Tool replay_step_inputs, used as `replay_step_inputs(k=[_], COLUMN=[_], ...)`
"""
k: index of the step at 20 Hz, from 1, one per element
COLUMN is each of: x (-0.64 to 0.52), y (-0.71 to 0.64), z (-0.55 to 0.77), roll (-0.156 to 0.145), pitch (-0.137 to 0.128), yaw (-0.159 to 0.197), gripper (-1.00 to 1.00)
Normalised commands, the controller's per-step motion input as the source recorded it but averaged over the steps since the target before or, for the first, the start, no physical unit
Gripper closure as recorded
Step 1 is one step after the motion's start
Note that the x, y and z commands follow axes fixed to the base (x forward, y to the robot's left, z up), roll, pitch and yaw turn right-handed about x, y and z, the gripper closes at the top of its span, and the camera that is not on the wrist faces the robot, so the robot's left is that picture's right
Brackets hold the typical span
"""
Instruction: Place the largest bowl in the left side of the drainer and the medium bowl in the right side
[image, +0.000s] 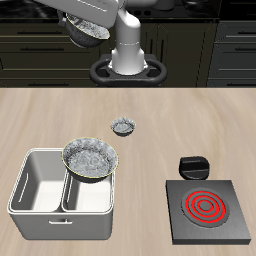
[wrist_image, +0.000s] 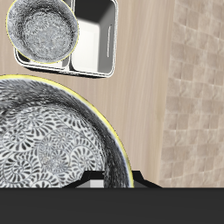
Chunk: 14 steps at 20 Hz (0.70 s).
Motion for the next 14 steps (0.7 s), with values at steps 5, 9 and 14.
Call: replay_step_inputs(k=[5,9,14], x=[0.59,0.61,0.38], y=[-0.21,-0.21,-0.25], z=[0.14,0.09,0.12], roll=[-0.031,-0.016,-0.066], pitch=[0.02,0.055,0.007], yaw=[-0.055,-0.064,-0.038], gripper=[1.0,1.0,1.0])
